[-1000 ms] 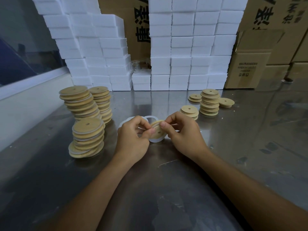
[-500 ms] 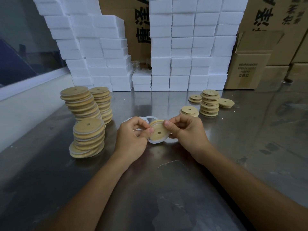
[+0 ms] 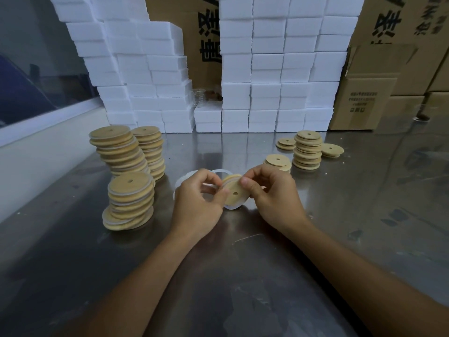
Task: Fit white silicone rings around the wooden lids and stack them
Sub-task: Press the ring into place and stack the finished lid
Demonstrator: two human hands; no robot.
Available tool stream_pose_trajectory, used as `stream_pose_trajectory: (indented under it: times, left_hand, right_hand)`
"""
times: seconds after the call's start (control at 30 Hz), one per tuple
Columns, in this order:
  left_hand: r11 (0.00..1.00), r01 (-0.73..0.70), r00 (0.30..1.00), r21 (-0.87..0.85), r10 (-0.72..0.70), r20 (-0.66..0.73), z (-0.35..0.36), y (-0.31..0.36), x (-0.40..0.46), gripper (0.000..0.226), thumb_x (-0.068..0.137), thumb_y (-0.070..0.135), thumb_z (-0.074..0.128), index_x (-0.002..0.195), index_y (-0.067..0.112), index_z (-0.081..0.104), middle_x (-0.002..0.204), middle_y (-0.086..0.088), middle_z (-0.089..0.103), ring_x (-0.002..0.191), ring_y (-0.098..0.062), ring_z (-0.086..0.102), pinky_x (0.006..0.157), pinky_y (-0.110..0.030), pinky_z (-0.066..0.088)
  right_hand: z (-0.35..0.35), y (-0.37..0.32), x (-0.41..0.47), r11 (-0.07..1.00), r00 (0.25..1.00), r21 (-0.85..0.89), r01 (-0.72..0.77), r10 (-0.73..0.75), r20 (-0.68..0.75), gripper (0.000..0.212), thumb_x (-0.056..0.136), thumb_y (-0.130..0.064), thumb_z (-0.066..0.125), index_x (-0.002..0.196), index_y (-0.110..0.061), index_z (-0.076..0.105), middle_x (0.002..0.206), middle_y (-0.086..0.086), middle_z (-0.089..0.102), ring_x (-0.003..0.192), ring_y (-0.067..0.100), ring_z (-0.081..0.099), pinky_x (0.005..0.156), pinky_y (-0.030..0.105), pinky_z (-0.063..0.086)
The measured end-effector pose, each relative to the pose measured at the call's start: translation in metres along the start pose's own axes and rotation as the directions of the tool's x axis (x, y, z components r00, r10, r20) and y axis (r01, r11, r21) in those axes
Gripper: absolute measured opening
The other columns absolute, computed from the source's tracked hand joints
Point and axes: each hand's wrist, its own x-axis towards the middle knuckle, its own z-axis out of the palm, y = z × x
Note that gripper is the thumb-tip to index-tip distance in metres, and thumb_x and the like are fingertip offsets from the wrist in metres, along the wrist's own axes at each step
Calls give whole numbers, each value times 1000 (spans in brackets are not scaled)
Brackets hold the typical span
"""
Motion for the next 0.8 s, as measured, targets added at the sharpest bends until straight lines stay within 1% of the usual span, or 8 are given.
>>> stream_pose_trajectory:
  times: [0.07,0.13,0.3,0.43,0.47,0.53,0.63,0.8]
  left_hand:
    - [997,-66,998,37,66,7,-1,2,-2,22,81,18,77,77,28,59,81,19,66,81,1,66,62,-18,55]
    - [994,-87,996,59,87,10,-1,3,-3,23,81,19,77,75,30,58,81,21,66,82,2,65,62,-16,54]
    - [998,-38,999,52,38,-4,-1,2,-1,31,78,13,79,68,31,56,73,13,67,75,-4,68,64,-20,55]
    - [1000,-16,1000,18,16,-1,0,0,0,32,76,12,81,66,30,57,69,15,67,70,-3,68,63,-23,55]
    - [1000,-15,1000,11,15,2,1,0,0,32,75,12,82,66,30,57,69,17,67,69,-3,68,62,-23,54]
    - [1000,-15,1000,2,15,6,1,0,1,34,74,11,82,64,31,57,67,17,67,69,-4,68,63,-23,53]
    - [1000,-10,1000,-4,10,10,1,-1,2,35,74,9,82,63,31,57,67,14,67,70,-7,69,65,-27,56]
    - [1000,-4,1000,-23,4,18,0,-2,2,36,74,8,82,63,33,58,70,9,69,71,-9,70,66,-32,58]
  right_hand:
    - [1,-3,-2,995,997,-57,77,-76,20,9,92,-11,66,84,-15,66,79,-9,68,78,4,62,65,11,48]
    - [2,-4,-2,989,993,-87,116,-113,34,8,93,-13,64,85,-15,66,81,-11,67,80,1,62,64,8,46]
    - [2,-3,-1,998,999,-44,50,-50,9,12,92,-20,67,86,-9,65,77,-8,66,73,-1,62,63,13,50]
    - [2,-2,-1,999,999,-43,25,-26,-22,18,91,-23,68,76,-22,60,71,-10,64,66,-2,60,59,12,46]
    - [2,-2,-1,999,1000,-45,15,-16,-24,20,92,-23,68,74,-25,59,71,-9,64,66,-1,60,59,14,48]
    - [2,-1,0,999,999,-22,-33,32,-37,19,91,-23,68,74,-22,60,71,-5,67,68,7,65,64,29,57]
    - [1,-2,3,995,994,40,-93,95,-52,18,90,-20,69,77,-9,64,75,7,71,74,23,70,74,48,58]
    - [0,-3,2,987,992,114,-115,120,-44,18,89,-16,70,80,-1,65,77,12,73,77,27,72,76,52,58]
